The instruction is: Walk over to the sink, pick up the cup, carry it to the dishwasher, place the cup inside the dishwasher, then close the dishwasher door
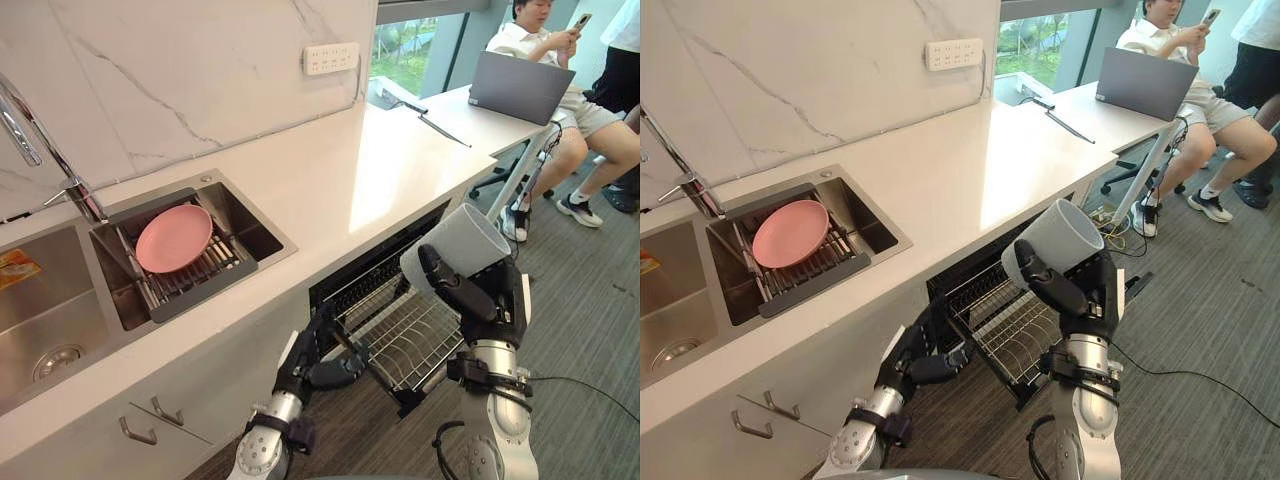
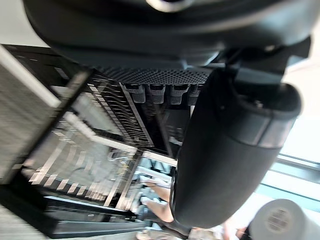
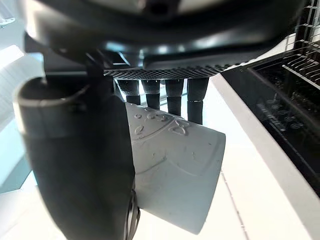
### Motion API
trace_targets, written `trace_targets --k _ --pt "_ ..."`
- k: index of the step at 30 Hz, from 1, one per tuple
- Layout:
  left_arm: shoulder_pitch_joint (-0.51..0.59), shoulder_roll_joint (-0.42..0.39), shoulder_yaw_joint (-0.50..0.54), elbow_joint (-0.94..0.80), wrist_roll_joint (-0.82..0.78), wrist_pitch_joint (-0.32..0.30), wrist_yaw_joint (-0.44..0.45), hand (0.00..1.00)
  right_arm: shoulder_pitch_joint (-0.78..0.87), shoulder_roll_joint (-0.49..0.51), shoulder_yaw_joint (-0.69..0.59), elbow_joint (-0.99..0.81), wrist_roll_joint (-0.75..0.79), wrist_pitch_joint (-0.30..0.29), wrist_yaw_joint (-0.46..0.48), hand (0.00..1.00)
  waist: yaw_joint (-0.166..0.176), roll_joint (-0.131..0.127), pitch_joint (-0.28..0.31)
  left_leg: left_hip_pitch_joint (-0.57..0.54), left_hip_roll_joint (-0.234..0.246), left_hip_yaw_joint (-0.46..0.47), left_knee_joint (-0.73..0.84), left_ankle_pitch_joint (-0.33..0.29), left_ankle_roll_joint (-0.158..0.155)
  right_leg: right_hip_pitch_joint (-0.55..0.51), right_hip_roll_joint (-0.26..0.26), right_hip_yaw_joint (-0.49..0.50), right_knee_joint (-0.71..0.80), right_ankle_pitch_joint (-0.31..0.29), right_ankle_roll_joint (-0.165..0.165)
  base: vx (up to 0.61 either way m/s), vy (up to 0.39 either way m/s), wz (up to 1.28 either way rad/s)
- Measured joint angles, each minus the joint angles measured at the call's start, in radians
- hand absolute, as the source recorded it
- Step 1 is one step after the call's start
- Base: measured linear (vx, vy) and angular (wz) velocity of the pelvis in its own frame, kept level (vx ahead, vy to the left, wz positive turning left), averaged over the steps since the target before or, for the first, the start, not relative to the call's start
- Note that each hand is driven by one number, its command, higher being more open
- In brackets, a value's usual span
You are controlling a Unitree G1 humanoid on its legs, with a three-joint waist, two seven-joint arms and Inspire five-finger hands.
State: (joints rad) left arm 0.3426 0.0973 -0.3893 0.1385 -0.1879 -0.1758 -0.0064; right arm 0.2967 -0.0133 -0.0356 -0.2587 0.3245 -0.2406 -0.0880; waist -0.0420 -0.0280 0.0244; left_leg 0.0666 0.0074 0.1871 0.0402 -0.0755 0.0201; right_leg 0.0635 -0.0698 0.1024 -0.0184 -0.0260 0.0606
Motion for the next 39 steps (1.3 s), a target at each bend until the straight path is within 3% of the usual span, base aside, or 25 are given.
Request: trace_targets --k 11,23,28,31,34,39 --pt "-0.011 -0.001 0.205 0.337 0.096 0.012 0.019 1.00 0.038 0.000 -0.021 0.128 -0.043 0.008 0.024 0.00 0.002 -0.001 0.025 0.003 0.004 0.002 -0.003 0.000 0.000 0.001 -0.001 -0.003 0.001 -0.001 0.001 0.00 0.000 0.00" --pt "-0.056 0.013 0.293 0.562 0.150 0.013 0.055 1.00 0.037 -0.007 -0.047 0.211 -0.124 0.023 0.025 0.00 0.004 0.006 0.038 -0.012 -0.003 -0.010 -0.019 0.008 -0.001 -0.014 -0.001 -0.017 -0.005 -0.001 0.001 0.00 0.000 0.02" --pt "-0.109 0.017 0.318 0.608 0.152 -0.002 0.056 1.00 -0.030 -0.074 -0.046 0.244 -0.209 0.032 0.021 0.00 0.006 0.007 0.106 -0.047 -0.003 -0.012 0.000 0.008 0.000 -0.045 -0.003 -0.019 0.007 0.000 0.001 -0.01 -0.002 0.00" --pt "-0.154 0.019 0.325 0.606 0.153 -0.006 0.068 1.00 -0.147 -0.143 -0.044 0.272 -0.238 0.038 0.010 0.00 0.016 0.016 0.182 -0.163 0.013 -0.010 0.101 -0.016 0.001 -0.163 0.006 -0.019 0.100 -0.009 0.006 -0.09 -0.021 -0.08" --pt "-0.190 0.012 0.346 0.603 0.147 -0.007 0.076 1.00 -0.234 -0.191 -0.036 0.294 -0.242 0.043 0.001 0.00 0.028 0.025 0.257 -0.258 0.031 -0.014 0.238 -0.065 0.007 -0.259 0.011 -0.023 0.233 -0.058 0.006 -0.13 -0.032 -0.04" --pt "-0.209 0.010 0.346 0.582 0.142 -0.022 0.095 1.00 -0.265 -0.208 -0.013 0.301 -0.274 0.044 -0.008 0.00 0.037 0.028 0.291 -0.371 0.047 -0.023 0.406 -0.132 0.012 -0.378 0.010 -0.038 0.415 -0.144 0.002 -0.14 -0.012 0.05"
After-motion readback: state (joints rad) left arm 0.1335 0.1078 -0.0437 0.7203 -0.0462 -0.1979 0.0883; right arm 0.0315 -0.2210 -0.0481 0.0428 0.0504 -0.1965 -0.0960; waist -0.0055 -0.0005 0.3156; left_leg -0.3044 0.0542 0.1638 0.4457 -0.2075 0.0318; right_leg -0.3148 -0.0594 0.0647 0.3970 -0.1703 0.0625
